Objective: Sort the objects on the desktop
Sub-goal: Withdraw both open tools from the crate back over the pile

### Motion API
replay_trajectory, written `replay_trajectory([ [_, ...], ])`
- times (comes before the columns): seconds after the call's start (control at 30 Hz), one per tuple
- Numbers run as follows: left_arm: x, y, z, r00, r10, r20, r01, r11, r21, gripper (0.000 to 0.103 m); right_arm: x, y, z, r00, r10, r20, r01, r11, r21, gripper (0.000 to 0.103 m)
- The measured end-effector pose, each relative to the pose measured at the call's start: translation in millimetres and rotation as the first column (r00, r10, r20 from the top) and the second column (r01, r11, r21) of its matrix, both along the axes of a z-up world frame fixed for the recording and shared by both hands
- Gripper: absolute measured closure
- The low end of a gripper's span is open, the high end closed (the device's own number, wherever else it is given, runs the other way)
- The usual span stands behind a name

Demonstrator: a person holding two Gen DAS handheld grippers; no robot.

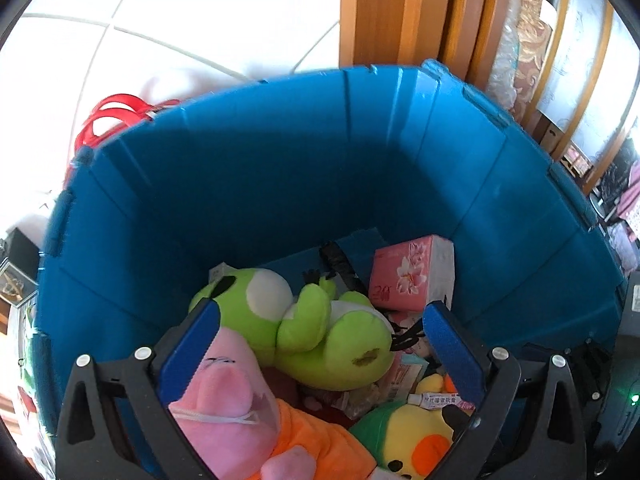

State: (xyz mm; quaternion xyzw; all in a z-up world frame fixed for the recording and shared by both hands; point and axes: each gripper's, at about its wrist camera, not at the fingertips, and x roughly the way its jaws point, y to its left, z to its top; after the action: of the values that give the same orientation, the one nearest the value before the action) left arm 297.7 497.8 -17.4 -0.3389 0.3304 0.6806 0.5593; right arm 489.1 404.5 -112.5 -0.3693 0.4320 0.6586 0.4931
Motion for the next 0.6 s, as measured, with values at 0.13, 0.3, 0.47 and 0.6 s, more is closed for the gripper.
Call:
replay_trajectory([
  [0.13, 0.4, -15.0, 21.3, 1.0, 0.003, -0.015, -0.003, 1.0, 0.028, 0.0, 0.4, -2.7, 7.0, 1.0, 0.004, -0.01, -0.004, 0.999, 0.033, 0.007],
  [0.3, -2.1, -55.8, 63.8, 0.998, 0.001, -0.068, 0.004, 0.997, 0.074, 0.0, -4.7, -15.4, 29.0, 0.999, 0.04, -0.015, -0.038, 0.995, 0.092, 0.006],
  [0.47, -22.0, -112.2, 111.0, 0.996, 0.032, -0.083, -0.021, 0.991, 0.132, 0.0, -12.8, -34.0, 53.8, 0.996, 0.076, -0.05, -0.067, 0.984, 0.163, 0.004],
  [0.6, -46.5, -164.1, 138.5, 0.994, 0.071, -0.086, -0.053, 0.978, 0.2, 0.0, -29.8, -56.0, 79.1, 0.991, 0.113, -0.074, -0.095, 0.972, 0.214, 0.002],
])
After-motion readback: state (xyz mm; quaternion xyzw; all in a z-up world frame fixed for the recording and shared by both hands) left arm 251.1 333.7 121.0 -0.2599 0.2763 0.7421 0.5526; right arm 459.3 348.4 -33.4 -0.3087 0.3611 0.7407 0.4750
